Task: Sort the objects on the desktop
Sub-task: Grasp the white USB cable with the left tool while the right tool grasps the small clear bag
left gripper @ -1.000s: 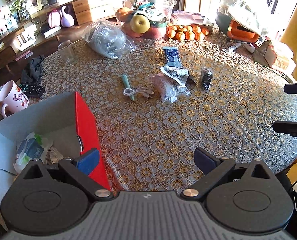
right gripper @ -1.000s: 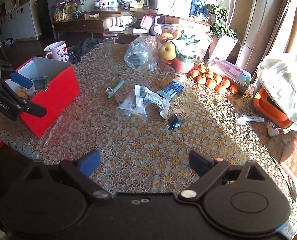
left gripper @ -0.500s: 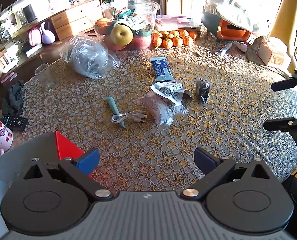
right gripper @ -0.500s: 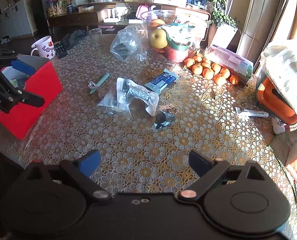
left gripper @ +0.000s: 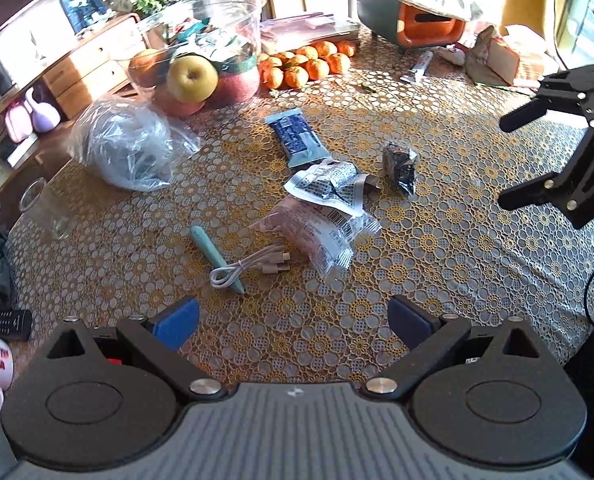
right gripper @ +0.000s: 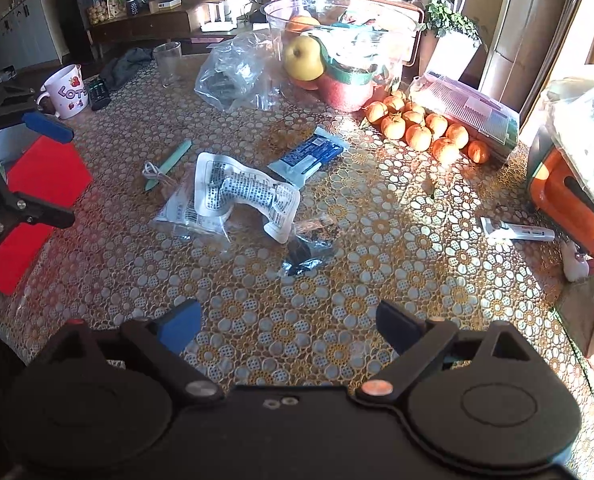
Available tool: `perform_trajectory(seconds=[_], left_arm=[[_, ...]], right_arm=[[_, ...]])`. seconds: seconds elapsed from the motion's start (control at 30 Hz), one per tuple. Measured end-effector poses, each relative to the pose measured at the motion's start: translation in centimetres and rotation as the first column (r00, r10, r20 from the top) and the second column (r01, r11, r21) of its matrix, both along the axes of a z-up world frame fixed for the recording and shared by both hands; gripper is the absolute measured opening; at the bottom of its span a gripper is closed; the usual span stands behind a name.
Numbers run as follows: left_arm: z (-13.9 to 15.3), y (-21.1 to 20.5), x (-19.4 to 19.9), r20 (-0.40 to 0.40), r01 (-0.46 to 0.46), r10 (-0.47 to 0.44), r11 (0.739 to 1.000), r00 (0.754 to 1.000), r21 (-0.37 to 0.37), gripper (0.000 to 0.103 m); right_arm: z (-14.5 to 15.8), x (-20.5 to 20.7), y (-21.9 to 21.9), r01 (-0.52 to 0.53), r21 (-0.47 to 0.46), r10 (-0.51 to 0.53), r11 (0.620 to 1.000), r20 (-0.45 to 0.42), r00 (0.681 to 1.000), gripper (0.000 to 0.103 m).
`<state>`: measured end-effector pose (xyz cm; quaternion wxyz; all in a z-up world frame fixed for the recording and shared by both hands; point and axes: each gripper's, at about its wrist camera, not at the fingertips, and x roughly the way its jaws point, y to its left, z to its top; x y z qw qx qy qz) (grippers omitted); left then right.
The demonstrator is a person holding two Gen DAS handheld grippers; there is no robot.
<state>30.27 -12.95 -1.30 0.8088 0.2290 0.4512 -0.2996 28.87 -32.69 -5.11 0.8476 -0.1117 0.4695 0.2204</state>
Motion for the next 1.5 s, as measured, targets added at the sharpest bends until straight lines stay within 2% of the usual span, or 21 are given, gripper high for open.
perform_trajectory(seconds=[0.1,0.33,0.6,0.83,1.0,1.13,1.23,1.5], left_arm=[[-0.9,-0.3,1.2,-0.008,0.041,-0.041,0.999,0.999,0.019,0.101],[-2.6,0.1,3.9,-0.050,0.059,-0.060,0.998,0.997,-0.018,0.101],[-4.3,-0.1,5.5,-0.050,0.072,-0.073,0.997,0.996,-0.010,0.099],[-5.3,-0.5,6.3,-0.053,0.110,-0.108,0.994,0.993,0.020,0.092],[-5.9,-1.1,6.9,-0.039,0.138,-0.137,0.990,0.990,0.030,0.090],[-6.2,-1.6,7.2,-0.042,0.168,-0.167,0.985,0.985,0.030,0.077],[-6.5,-1.7,7.5,-0.048,0.184,-0.182,0.983,0.982,0.028,0.071],[-7.6,-2.2,7.7,-0.081,0.220,-0.215,0.973,0.973,0.072,0.069]], right_arm=[[-0.5,0.9,0.2,-0.006,-0.008,0.006,1.000,-0.010,1.000,0.094],[-1.6,2.8,0.7,-0.016,-0.030,0.015,0.999,-0.024,1.000,0.094],[-2.9,4.8,1.0,-0.020,-0.040,0.018,0.999,-0.036,0.999,0.091],[-4.0,6.0,1.6,-0.035,-0.043,0.033,0.998,-0.044,0.999,0.091],[-5.1,6.8,1.9,-0.036,-0.046,0.034,0.998,-0.052,0.998,0.090],[-5.5,7.2,2.1,-0.039,-0.049,0.037,0.998,-0.051,0.998,0.084],[-5.8,7.7,2.2,-0.035,-0.047,0.032,0.998,-0.053,0.998,0.084],[-6.4,8.4,2.6,-0.036,-0.053,0.033,0.998,-0.054,0.998,0.081]])
